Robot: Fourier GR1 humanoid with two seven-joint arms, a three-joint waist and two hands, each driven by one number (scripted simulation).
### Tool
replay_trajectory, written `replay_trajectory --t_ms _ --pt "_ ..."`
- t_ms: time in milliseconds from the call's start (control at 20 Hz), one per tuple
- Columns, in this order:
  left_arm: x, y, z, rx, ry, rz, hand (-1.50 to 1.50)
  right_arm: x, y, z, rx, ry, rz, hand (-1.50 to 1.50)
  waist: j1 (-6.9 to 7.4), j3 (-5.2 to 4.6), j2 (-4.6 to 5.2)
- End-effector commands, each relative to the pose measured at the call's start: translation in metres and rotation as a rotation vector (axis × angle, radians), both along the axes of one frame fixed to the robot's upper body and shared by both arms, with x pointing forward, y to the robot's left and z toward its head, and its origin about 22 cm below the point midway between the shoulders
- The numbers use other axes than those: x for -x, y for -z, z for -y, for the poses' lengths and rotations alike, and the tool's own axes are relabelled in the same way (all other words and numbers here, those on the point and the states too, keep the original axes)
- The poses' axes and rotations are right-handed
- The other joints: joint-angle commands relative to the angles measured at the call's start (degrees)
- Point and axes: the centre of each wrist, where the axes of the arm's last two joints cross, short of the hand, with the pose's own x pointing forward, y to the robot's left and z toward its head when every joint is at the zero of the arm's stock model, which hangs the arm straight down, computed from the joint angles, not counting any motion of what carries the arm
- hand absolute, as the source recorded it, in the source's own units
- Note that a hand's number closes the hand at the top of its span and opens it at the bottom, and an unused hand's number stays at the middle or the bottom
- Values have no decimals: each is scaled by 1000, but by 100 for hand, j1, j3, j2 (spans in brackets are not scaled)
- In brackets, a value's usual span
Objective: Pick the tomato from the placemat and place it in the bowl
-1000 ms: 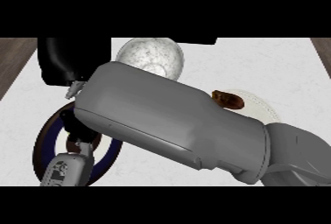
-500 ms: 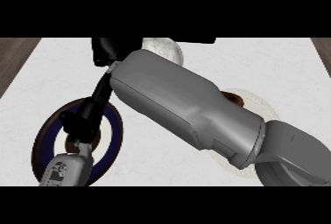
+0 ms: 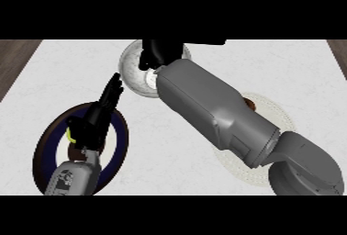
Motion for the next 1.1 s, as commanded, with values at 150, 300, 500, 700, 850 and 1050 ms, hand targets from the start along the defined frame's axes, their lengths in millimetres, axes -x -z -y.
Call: replay_trajectory --t_ms 150,300,500,700,850,1050 --pt "6 9 -8 -12 0 6 0 -10 34 29 -137 17 -176 150 105 5 48" --pt "8 5 6 7 -4 -5 0 -9 49 38 -200 -88 -252 -150 52 14 38" --pt "3 -1 0 -11 3 10 0 -12 60 50 -279 -184 -202 -150 -48 18 22" --pt "0 -4 1 0 -10 -15 0 -13 51 49 -395 -235 -59 -150 -112 20 -13" --pt "1 0 1 -2 -25 1 0 -19 35 47 -436 -223 39 -150 -109 16 -15" --pt "-3 10 -12 -2 -42 5 0 -18 19 42 -564 -206 50 -150 -176 10 -46"
